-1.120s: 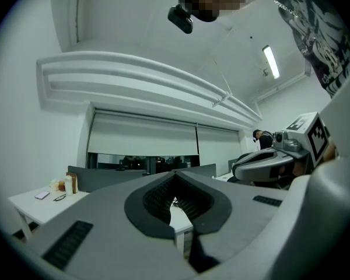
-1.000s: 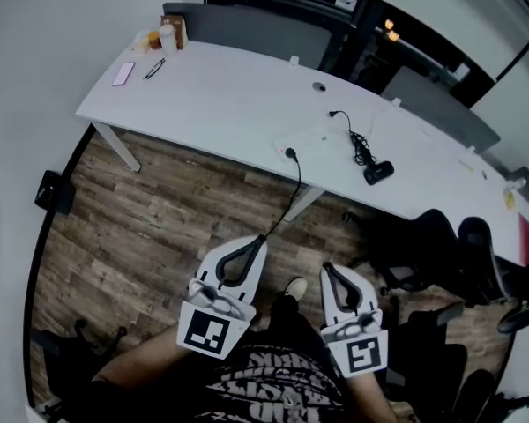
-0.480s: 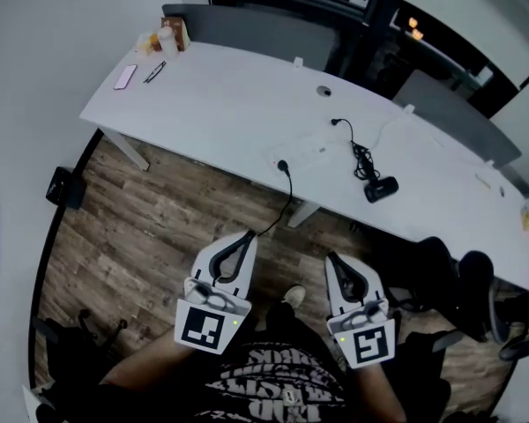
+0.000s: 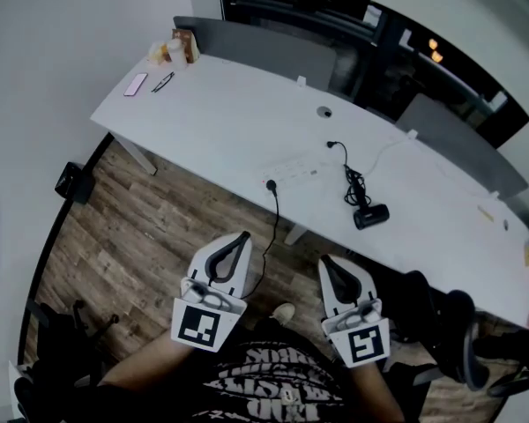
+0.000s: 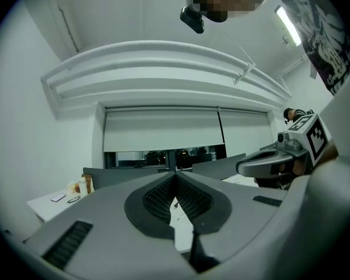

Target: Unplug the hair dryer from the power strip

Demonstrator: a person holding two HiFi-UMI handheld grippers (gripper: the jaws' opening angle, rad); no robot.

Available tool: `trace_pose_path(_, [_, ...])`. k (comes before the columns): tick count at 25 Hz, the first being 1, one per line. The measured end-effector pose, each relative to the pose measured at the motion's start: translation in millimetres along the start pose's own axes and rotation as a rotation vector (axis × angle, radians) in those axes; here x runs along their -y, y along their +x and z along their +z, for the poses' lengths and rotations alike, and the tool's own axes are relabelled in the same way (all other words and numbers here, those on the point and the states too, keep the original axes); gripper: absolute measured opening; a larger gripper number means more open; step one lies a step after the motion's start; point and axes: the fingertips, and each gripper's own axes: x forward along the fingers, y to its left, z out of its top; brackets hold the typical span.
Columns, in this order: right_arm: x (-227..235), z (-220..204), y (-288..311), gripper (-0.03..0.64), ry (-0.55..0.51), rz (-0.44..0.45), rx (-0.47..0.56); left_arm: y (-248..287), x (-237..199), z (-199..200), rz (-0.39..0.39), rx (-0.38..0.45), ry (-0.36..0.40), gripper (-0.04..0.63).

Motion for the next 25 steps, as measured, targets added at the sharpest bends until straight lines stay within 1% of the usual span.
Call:
trace_pose_path(5, [23,2,-7,0.035,0.006,0.042,0.028,9,9,11,0.059,0.014,0.024,0.028])
trace_pose_path(11, [47,-12,-15,0.035,0.070,0.036,0.018,10,16,13,0.090,-0.011,0.046,0.028])
trace_pose_path(16, [50,-24,-11,0.035,0.111,0.038,-0.011,9,7,11,0.120,-0.013,0.046,0.028])
trace_pose_path(19, [47,-26,-7,0.035,0.117,0.048,-0.020,9,0,4,0.128,-0.023,0.040,0.028])
trace_pose_path(21, [46,-29,-2,0.035,0.125,0.049,-0.020,12,-7,1,0.131,-0.026,0.029,0.028])
trace_pose_path(25, [51,-39,13,0.035,0.137,0.037,-0.055,22,-20,-2,0.119,-0.024,0.028,0.028])
